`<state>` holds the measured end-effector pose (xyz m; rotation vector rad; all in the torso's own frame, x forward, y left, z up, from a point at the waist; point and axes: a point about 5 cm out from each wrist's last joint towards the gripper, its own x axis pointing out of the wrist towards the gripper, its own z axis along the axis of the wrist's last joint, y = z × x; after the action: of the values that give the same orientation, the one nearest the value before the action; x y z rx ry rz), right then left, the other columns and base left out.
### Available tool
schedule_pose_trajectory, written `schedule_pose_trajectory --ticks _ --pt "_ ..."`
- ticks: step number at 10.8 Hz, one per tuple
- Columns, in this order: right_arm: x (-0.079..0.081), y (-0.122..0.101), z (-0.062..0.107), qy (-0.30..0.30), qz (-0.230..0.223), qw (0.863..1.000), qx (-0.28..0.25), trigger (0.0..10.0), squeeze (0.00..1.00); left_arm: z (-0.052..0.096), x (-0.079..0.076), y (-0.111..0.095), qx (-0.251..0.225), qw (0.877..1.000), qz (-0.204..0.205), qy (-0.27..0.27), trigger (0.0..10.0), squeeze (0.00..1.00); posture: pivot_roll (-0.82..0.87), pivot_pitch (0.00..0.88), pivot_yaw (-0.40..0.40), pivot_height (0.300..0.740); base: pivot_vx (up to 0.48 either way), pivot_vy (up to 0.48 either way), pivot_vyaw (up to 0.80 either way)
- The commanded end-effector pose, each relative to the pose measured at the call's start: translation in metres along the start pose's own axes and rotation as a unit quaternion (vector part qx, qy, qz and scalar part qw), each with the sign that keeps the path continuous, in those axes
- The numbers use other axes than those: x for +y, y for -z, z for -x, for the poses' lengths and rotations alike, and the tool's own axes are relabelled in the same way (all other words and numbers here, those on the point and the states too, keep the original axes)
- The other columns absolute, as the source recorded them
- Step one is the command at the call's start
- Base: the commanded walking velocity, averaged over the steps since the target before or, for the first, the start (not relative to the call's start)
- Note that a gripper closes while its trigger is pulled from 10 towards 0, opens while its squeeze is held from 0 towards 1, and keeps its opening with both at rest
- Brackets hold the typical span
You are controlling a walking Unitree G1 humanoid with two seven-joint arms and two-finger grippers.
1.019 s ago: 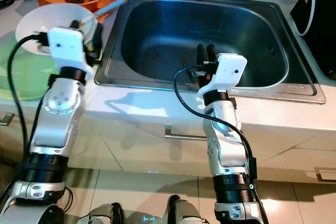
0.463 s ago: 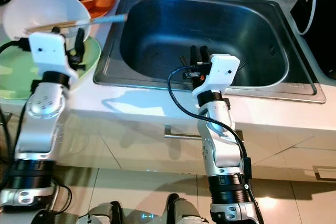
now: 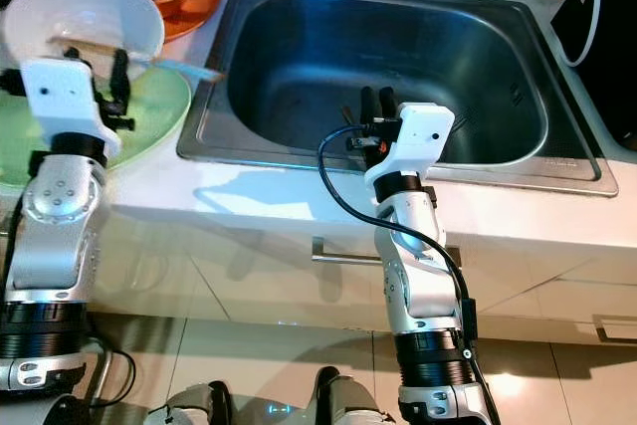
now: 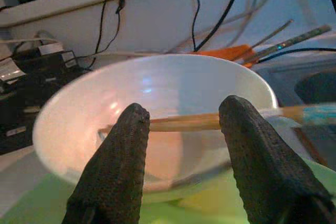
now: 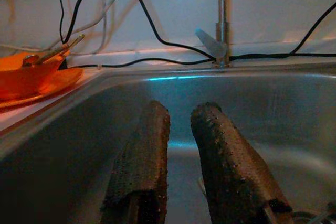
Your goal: Kitchen organization
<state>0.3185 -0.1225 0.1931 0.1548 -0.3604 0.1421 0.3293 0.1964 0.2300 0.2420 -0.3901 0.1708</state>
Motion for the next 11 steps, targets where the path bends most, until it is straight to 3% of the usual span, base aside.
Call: schedule_pose_trajectory --ticks 1,3,8,9,11 --pt "0.000 0.000 0.000 0.001 -0.001 1.000 0.005 10.0 0.00 -0.002 0.004 -0.008 -0.017 1.000 -0.005 -0.011 10.0 0.00 0.06 0.214 -0.043 0.740 0.000 0.000 0.00" --pt "0.000 0.001 0.000 0.004 -0.001 1.000 0.006 10.0 0.00 -0.005 0.003 -0.018 -0.036 0.999 0.002 -0.006 10.0 0.00 0.06 0.210 -0.043 0.740 0.000 0.000 0.00" --pt "-0.001 0.000 -0.001 0.003 -0.003 1.000 0.002 10.0 0.00 -0.003 -0.034 -0.065 -0.126 0.987 0.062 0.081 10.0 0.00 0.06 0.205 -0.048 0.740 0.000 0.000 0.00" --pt "-0.001 0.000 -0.001 0.003 -0.004 1.000 0.002 10.0 0.00 -0.002 -0.038 -0.072 -0.138 0.983 0.057 0.104 10.0 0.00 0.06 0.206 -0.049 0.740 0.000 0.000 0.00" --pt "0.000 0.000 -0.001 0.003 -0.006 1.000 0.000 10.0 0.00 0.009 -0.067 -0.088 -0.184 0.958 -0.018 0.220 10.0 0.00 0.06 0.205 -0.049 0.740 0.000 0.000 0.00"
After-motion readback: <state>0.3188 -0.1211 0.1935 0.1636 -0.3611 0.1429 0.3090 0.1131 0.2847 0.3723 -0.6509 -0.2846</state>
